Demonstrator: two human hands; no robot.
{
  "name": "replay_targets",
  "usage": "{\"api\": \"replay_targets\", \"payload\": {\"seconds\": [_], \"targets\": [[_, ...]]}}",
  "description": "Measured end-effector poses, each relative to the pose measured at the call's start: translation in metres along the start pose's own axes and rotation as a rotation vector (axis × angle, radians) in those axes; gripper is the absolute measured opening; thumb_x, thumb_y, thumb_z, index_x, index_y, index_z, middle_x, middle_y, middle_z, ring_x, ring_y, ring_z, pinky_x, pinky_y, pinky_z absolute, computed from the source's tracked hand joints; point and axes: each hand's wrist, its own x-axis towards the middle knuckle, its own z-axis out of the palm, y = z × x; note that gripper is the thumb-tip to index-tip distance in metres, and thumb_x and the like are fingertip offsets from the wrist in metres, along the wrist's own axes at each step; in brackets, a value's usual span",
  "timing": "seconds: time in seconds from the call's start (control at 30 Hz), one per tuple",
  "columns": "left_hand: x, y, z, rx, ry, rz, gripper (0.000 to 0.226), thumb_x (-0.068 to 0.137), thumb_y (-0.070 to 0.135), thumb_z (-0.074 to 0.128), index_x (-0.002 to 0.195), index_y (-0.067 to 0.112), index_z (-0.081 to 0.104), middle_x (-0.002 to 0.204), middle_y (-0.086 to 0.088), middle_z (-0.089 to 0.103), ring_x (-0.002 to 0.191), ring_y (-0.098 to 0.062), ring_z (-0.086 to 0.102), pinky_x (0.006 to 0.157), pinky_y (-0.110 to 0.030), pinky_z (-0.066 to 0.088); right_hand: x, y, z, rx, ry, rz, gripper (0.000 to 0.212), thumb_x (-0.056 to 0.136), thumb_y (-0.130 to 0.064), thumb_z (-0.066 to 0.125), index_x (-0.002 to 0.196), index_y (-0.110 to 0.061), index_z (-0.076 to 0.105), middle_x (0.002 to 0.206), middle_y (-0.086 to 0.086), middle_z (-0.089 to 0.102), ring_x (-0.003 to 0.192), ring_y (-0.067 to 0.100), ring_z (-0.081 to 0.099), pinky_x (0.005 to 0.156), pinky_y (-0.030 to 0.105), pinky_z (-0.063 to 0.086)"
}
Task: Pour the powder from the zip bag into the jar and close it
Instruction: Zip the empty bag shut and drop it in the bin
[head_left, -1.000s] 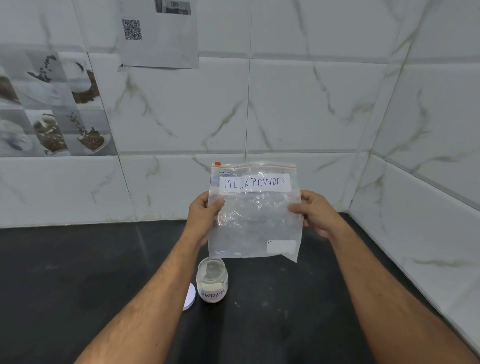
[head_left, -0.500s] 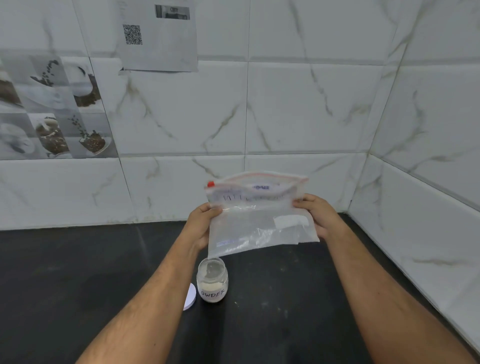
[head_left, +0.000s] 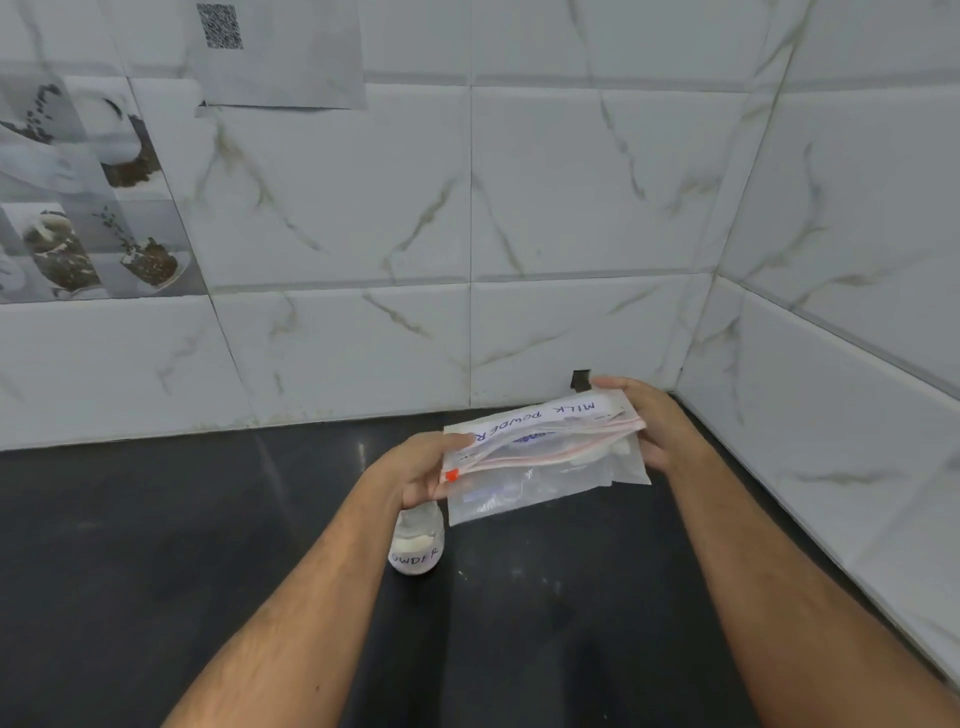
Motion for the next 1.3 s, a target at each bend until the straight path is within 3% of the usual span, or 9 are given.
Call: {"api": "replay_targets", "payload": {"seconds": [0.07, 0.2, 0.4, 0.6, 0.73, 0.9, 1.03, 1.17, 1.3], "targets": [[0.002, -0.002, 0.01, 0.028, 0.004, 0.091, 0.037, 0.094, 0.003, 0.059, 0.131, 0.0, 0.057, 0.105, -0.016, 0.075, 0.081, -0.025, 0.074, 0.067, -0.038, 0.063, -0.005, 0.002, -0.015, 0.042, -0.017, 0.068, 0.042, 0.1, -0.026, 0.051, 0.134, -0.003, 0.057, 0.118, 0.027, 0.067, 0.101, 0.04, 0.068, 0.085, 0.048, 0.055], [0.005, -0.006, 0.028, 0.08, -0.106, 0.123, 0.039, 0.091, -0.002, 0.059, 0.13, 0.003, 0.056, 0.117, -0.02, 0.071, 0.089, -0.03, 0.072, 0.071, -0.04, 0.061, -0.017, 0.01, -0.05, -0.161, -0.17, 0.247, 0.067, 0.09, -0.067, 0.05, 0.126, -0.012, 0.06, 0.122, 0.022, 0.07, 0.113, 0.041, 0.067, 0.095, 0.054, 0.051], [0.004, -0.015, 0.064, -0.05, -0.171, 0.012, 0.039, 0.1, 0.03, 0.057, 0.124, 0.001, 0.064, 0.11, -0.021, 0.072, 0.089, -0.032, 0.073, 0.077, -0.043, 0.061, -0.049, 0.015, -0.084, -0.593, -0.391, 0.311, 0.067, 0.059, -0.046, 0.094, 0.112, -0.011, 0.071, 0.117, 0.02, 0.071, 0.089, 0.025, 0.071, 0.075, 0.039, 0.054], [0.011, -0.046, 0.091, -0.465, -0.223, -0.08, 0.108, 0.077, 0.09, 0.014, 0.113, 0.008, 0.074, 0.113, -0.018, 0.072, 0.095, -0.034, 0.072, 0.076, -0.044, 0.06, -0.08, 0.021, -0.119, -0.231, -0.372, 0.18, 0.067, 0.056, -0.027, 0.097, 0.109, 0.0, 0.067, 0.107, 0.019, 0.075, 0.087, 0.027, 0.076, 0.072, 0.039, 0.063], [0.014, -0.086, 0.13, -0.43, -0.171, -0.093, 0.114, 0.07, 0.095, 0.009, 0.129, 0.013, 0.06, 0.126, -0.017, 0.068, 0.116, -0.033, 0.064, 0.089, -0.046, 0.054, -0.103, 0.033, -0.141, -0.063, -0.278, 0.114, 0.09, 0.058, -0.025, 0.097, 0.131, 0.008, 0.054, 0.121, 0.023, 0.069, 0.096, 0.03, 0.074, 0.088, 0.045, 0.059], [-0.006, -0.137, 0.209, -0.382, -0.249, -0.029, 0.115, 0.062, 0.097, 0.025, 0.135, 0.013, 0.056, 0.134, -0.018, 0.063, 0.126, -0.036, 0.059, 0.112, -0.055, 0.039, -0.152, 0.057, -0.173, 0.019, -0.053, 0.125, 0.085, 0.052, -0.022, 0.098, 0.123, -0.002, 0.056, 0.115, 0.022, 0.071, 0.087, 0.03, 0.075, 0.071, 0.043, 0.064], [-0.03, -0.172, 0.262, -0.155, -0.298, 0.141, 0.088, 0.074, 0.084, 0.047, 0.142, 0.028, 0.051, 0.138, -0.007, 0.063, 0.125, -0.029, 0.061, 0.107, -0.056, 0.044, -0.214, 0.076, -0.212, -0.174, 0.206, 0.096, 0.025, 0.084, -0.008, 0.078, 0.101, -0.008, 0.06, 0.106, 0.014, 0.077, 0.091, 0.031, 0.076, 0.076, 0.046, 0.062], [-0.062, -0.22, 0.312, -0.045, -0.294, 0.234, 0.044, 0.091, 0.027, 0.069, 0.132, 0.018, 0.057, 0.127, -0.009, 0.069, 0.116, -0.028, 0.067, 0.097, -0.06, 0.052, -0.278, 0.096, -0.257, -0.329, 0.287, 0.093, 0.024, 0.084, -0.007, 0.077, 0.099, -0.009, 0.058, 0.106, 0.013, 0.077, 0.086, 0.026, 0.077, 0.074, 0.043, 0.062], [-0.094, -0.272, 0.353, 0.055, -0.239, 0.192, 0.041, 0.09, 0.001, 0.065, 0.127, 0.015, 0.059, 0.119, -0.009, 0.072, 0.109, -0.027, 0.071, 0.093, -0.058, 0.055, -0.338, 0.117, -0.299, -0.346, 0.238, 0.182, 0.043, 0.072, -0.028, 0.085, 0.104, -0.012, 0.06, 0.104, 0.012, 0.077, 0.09, 0.03, 0.075, 0.08, 0.048, 0.06]]}}
